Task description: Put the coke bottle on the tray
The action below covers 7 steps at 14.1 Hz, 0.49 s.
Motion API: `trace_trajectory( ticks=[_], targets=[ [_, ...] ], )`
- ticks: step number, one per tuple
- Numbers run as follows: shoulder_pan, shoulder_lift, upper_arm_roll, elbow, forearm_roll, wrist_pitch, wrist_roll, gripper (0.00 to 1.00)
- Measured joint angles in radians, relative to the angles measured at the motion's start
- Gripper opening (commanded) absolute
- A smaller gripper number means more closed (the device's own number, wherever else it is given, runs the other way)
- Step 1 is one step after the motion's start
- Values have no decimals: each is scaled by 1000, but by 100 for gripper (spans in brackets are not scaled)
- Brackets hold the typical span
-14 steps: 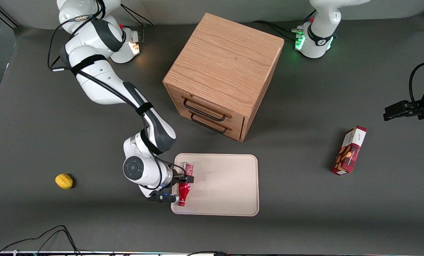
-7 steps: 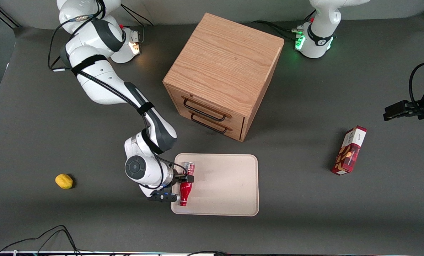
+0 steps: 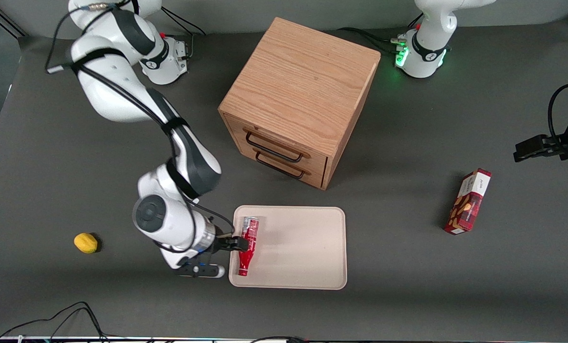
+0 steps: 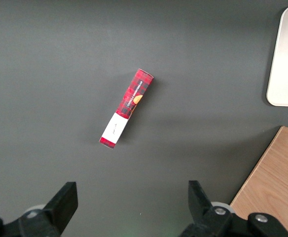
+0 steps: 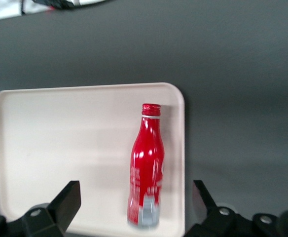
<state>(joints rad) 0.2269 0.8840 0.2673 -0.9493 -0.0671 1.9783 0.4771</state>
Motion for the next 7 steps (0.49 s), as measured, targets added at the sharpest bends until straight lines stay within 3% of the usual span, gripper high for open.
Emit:
trace_trajectory(
  ticks=[3, 7],
  targets=[
    [-47, -185, -22, -5, -1, -264, 0, 100],
    [-85, -414, -168, -8, 0, -604, -42, 100]
  ],
)
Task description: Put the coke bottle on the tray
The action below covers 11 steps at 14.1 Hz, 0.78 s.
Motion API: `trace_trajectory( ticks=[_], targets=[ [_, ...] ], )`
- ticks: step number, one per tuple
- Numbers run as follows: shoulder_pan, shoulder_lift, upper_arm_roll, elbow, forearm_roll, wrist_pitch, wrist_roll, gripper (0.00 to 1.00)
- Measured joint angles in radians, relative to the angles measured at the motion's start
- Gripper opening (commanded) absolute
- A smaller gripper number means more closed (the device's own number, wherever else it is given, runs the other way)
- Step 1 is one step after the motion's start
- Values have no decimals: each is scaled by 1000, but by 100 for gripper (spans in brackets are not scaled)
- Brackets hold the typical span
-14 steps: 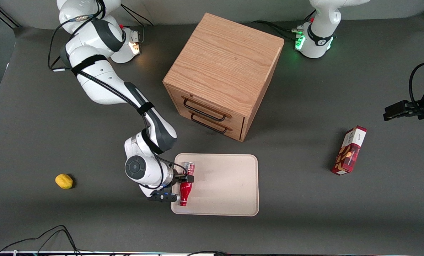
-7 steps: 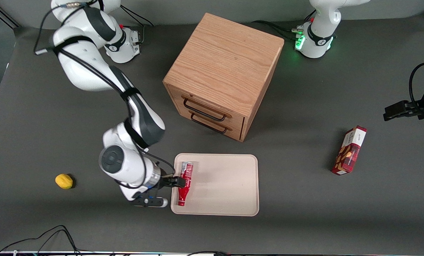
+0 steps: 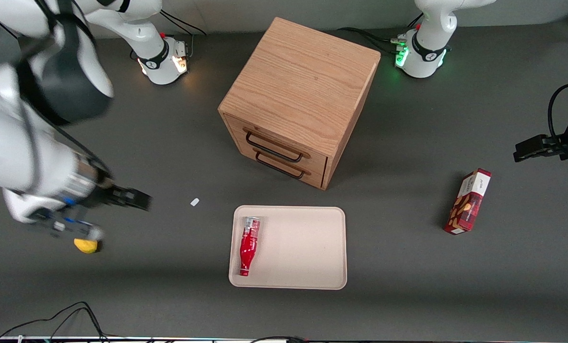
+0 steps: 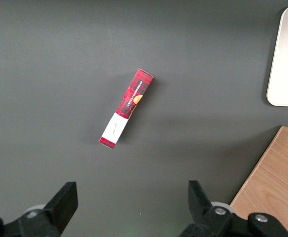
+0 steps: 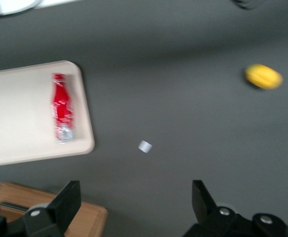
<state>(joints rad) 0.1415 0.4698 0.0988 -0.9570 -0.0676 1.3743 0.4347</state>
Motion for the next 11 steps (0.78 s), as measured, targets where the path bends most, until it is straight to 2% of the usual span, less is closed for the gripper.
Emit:
trace_trajectory(
  ticks=[2, 4, 8, 11],
  targets=[
    [-6, -109, -55, -30, 1, -105, -18, 100],
    [-16, -243, -78, -153, 19, -119, -19, 100],
    [-18, -527, -135, -527, 97, 10, -19, 100],
    [-14, -601, -135, -631, 108, 43, -18, 100]
  ],
)
